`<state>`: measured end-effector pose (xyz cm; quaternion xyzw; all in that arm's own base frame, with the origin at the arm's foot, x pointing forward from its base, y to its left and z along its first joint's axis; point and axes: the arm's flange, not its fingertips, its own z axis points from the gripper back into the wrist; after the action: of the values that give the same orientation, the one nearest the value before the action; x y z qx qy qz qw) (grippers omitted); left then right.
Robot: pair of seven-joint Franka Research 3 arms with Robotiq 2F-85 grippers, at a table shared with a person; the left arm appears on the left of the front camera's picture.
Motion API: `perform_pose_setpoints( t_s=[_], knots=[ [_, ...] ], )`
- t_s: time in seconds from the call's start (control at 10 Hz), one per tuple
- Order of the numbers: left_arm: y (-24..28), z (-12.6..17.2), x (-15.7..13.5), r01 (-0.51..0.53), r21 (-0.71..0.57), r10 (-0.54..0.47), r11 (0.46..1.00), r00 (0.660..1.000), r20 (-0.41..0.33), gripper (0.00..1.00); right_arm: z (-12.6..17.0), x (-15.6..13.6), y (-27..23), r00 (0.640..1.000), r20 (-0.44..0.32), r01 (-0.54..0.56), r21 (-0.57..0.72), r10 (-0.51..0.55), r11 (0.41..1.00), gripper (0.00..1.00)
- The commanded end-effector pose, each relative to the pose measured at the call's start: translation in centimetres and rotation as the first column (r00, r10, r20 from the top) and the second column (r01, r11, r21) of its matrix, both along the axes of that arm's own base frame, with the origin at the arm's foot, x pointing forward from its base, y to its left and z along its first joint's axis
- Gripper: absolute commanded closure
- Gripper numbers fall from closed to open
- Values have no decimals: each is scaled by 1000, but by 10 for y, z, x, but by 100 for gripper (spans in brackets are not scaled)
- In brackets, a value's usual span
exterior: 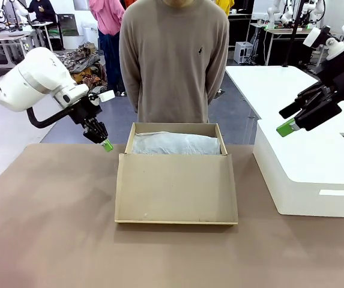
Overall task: Pack the shoes into the box.
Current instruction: Close the Shoes Box.
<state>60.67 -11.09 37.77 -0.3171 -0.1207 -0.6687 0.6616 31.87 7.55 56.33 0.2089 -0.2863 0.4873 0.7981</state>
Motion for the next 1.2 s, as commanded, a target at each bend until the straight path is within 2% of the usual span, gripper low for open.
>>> perform_pose_setpoints(
  t_s=[0.0,0.5,0.6,0.7,1.1],
  knots=[
    [8,-7,4,36,-75,-40,997,998,-54,100,1,1,2,1000,6,-18,27,18,999,0],
    [2,-35,7,119,-122,-136,985,980,-143,100,1,1,2,1000,6,-18,27,18,999,0],
    [2,-33,7,122,-78,-132,989,981,-142,100,1,1,2,1000,6,-18,27,18,999,0],
    [1,-36,0,92,-86,-103,992,985,-136,100,1,1,2,1000,6,-18,27,18,999,0],
    [0,-38,2,98,-88,-110,991,984,-142,100,1,1,2,1000,6,-18,27,18,999,0]
  ],
)
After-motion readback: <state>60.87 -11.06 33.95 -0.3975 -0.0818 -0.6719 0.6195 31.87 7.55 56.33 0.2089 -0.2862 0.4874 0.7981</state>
